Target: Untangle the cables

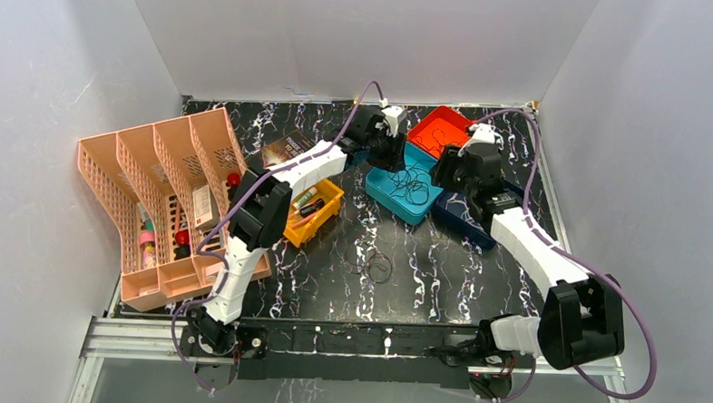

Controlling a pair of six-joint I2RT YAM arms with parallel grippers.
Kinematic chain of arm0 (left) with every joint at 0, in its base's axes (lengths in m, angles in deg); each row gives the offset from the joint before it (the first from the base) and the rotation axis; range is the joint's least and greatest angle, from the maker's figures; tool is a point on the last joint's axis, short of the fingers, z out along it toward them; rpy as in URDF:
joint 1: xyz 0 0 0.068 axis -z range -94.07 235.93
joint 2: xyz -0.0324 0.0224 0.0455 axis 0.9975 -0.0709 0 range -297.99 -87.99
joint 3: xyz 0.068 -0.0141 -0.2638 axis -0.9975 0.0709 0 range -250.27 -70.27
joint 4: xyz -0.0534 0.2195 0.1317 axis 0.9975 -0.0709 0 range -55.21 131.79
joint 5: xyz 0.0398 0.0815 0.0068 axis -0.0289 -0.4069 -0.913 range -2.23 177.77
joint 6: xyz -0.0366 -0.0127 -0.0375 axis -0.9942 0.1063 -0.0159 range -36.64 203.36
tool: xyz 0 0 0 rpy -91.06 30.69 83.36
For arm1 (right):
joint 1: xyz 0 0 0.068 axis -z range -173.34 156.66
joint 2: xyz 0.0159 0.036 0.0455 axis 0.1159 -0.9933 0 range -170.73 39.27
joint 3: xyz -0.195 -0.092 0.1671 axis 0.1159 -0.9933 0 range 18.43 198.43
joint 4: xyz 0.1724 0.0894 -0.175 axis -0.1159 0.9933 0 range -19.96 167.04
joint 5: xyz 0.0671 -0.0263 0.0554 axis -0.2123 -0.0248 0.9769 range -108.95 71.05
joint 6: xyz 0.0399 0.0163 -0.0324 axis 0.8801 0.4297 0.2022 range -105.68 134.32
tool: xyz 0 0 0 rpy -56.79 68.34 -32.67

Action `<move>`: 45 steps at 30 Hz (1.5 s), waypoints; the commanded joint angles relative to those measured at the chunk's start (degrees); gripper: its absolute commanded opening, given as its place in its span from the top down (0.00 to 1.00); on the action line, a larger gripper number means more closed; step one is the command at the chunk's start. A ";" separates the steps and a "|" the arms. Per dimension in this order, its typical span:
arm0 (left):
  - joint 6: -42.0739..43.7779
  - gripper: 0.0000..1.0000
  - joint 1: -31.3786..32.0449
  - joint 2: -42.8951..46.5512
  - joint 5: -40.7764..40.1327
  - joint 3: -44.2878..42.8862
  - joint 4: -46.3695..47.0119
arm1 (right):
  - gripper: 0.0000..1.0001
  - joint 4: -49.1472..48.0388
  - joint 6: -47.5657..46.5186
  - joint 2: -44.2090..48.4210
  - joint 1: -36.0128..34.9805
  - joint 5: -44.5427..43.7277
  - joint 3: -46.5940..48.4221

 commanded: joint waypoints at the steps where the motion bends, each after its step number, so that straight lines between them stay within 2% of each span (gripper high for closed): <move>1: 0.74 0.51 -0.39 7.41 -0.45 1.42 0.05 | 0.46 -1.44 1.61 4.20 0.23 1.81 -1.83; 7: 1.37 0.46 -0.40 14.97 -2.91 6.49 0.26 | 0.44 -0.13 2.22 10.12 0.23 3.52 -4.99; 13: 0.55 0.45 -0.37 26.43 -5.20 17.74 0.48 | 0.42 3.66 5.02 17.08 0.32 7.92 -8.08; 20: -2.18 0.45 0.04 39.84 -7.57 33.00 -0.51 | 0.41 11.13 0.25 22.77 0.31 14.42 -9.18; 28: -7.77 0.45 6.39 51.62 -12.91 47.70 -4.05 | 0.41 13.34 1.18 25.90 0.31 17.48 -13.06; 34: -14.24 0.45 9.50 54.46 -16.16 55.93 -2.63 | 0.41 12.52 2.53 25.72 0.27 18.35 -15.17; 45: -17.54 0.44 9.65 50.95 -15.12 61.78 4.27 | 0.41 12.49 2.58 25.51 0.31 18.80 -15.42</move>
